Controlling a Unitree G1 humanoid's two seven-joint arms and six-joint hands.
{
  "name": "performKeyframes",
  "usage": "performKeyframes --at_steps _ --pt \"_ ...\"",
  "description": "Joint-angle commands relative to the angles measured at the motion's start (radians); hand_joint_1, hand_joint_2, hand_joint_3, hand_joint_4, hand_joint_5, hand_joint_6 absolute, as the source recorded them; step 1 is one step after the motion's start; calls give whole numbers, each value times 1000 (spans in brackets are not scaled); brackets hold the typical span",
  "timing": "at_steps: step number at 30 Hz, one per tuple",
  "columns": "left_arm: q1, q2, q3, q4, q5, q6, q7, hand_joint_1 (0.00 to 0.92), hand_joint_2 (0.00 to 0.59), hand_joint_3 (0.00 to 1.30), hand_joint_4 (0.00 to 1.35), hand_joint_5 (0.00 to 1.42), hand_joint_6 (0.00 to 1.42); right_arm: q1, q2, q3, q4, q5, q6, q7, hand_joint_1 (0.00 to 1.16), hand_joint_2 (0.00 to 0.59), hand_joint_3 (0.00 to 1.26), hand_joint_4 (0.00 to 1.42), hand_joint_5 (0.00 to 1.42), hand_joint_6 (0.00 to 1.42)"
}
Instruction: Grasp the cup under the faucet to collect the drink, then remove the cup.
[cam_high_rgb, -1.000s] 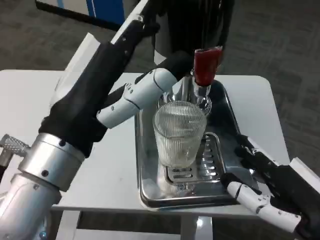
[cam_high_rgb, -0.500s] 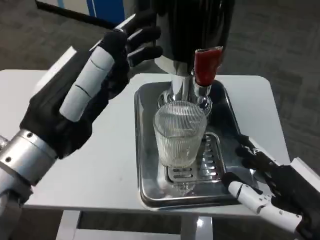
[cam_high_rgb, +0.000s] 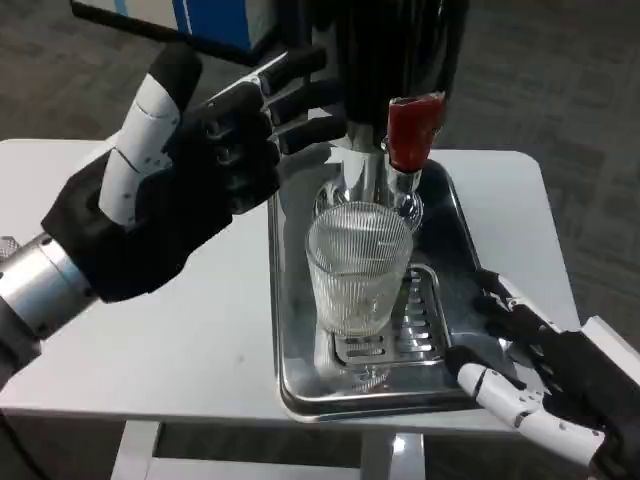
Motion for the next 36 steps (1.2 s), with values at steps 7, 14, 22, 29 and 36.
performKeyframes --at_steps 7,14,22,29,36 --pt "-87 62 -2 71 -1 -13 -52 37 65 73 8 72 10 19 -7 -7 -13 4 -4 -5 420 374 0 53 61 34" --pt "-151 73 -37 122 29 -50 -92 7 64 88 0 67 0 25 -8 -9 -14 6 -7 -3 420 374 0 53 61 34" --pt "-225 54 -81 185 40 -67 -138 5 68 105 0 66 0 36 -9 -17 -22 9 -10 -3 420 374 0 53 61 34" --pt "-251 47 -96 222 52 -78 -156 5 72 110 2 66 0 45 -9 -22 -26 12 -14 -2 420 374 0 53 61 34" --pt "-272 43 -117 268 79 -108 -164 6 73 115 3 66 0 55 -9 -27 -30 16 -19 -1 420 374 0 53 61 34"
